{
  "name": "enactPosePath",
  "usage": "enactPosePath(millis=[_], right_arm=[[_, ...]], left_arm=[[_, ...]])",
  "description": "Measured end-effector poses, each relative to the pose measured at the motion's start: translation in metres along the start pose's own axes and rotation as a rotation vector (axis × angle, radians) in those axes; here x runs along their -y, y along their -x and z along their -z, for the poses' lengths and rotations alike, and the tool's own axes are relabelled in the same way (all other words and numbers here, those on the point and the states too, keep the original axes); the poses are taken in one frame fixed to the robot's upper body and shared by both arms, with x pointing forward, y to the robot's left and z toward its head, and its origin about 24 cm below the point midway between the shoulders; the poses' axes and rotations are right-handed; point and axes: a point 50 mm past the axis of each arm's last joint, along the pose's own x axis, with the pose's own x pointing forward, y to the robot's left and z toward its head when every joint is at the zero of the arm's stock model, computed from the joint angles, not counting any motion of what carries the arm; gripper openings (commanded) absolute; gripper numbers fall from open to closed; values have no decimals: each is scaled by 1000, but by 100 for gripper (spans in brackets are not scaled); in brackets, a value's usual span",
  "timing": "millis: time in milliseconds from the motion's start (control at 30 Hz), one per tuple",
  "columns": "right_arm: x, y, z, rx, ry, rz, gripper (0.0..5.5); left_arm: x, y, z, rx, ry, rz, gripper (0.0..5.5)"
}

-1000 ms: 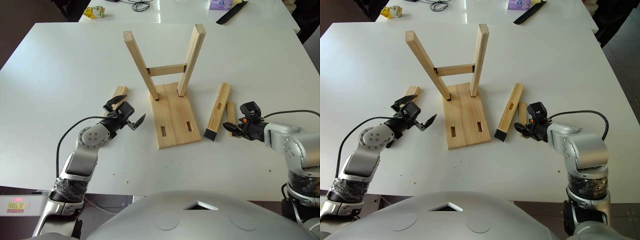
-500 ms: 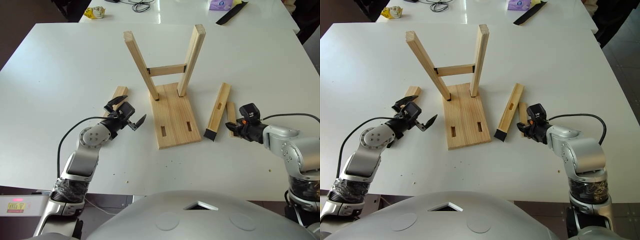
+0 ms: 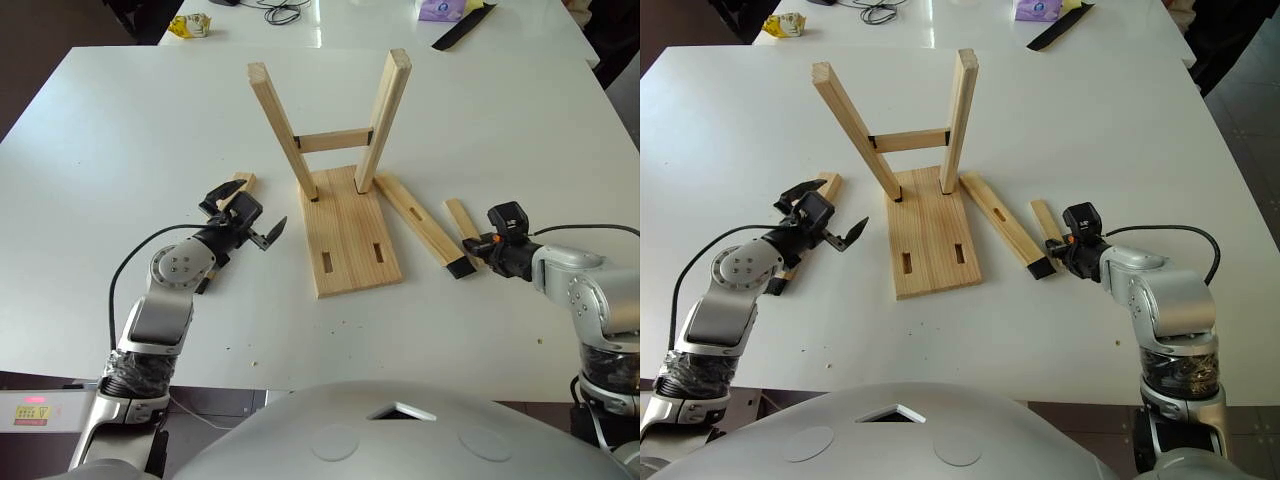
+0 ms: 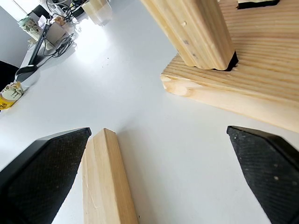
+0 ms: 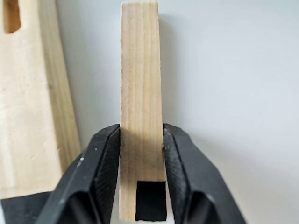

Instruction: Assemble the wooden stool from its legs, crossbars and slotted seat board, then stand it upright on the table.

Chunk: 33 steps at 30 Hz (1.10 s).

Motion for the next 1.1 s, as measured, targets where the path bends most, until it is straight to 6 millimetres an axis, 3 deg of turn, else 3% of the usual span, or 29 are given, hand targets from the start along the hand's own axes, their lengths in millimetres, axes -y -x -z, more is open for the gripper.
enactPosePath(millis=[267,500,633,733,867,967,1100], right_arm=[[17,5,-12,95,-58,45,132],[29,48,-79,582,-26,-134,132],[20,66,-91,697,36,-316,132],[8,75,-93,742,92,-492,132],[-24,97,-98,759,275,-855,132],[-37,98,-96,715,325,-1018,132],[-43,103,-104,720,358,-1109,132]], left_arm=[[-18,12,-9,47,128,-14,540],[-61,50,-50,263,324,131,540],[-70,68,-87,458,466,369,540],[-68,71,-115,590,551,527,540],[-55,63,-154,685,646,738,540],[-35,48,-156,639,722,835,540],[-20,40,-155,597,764,918,477]])
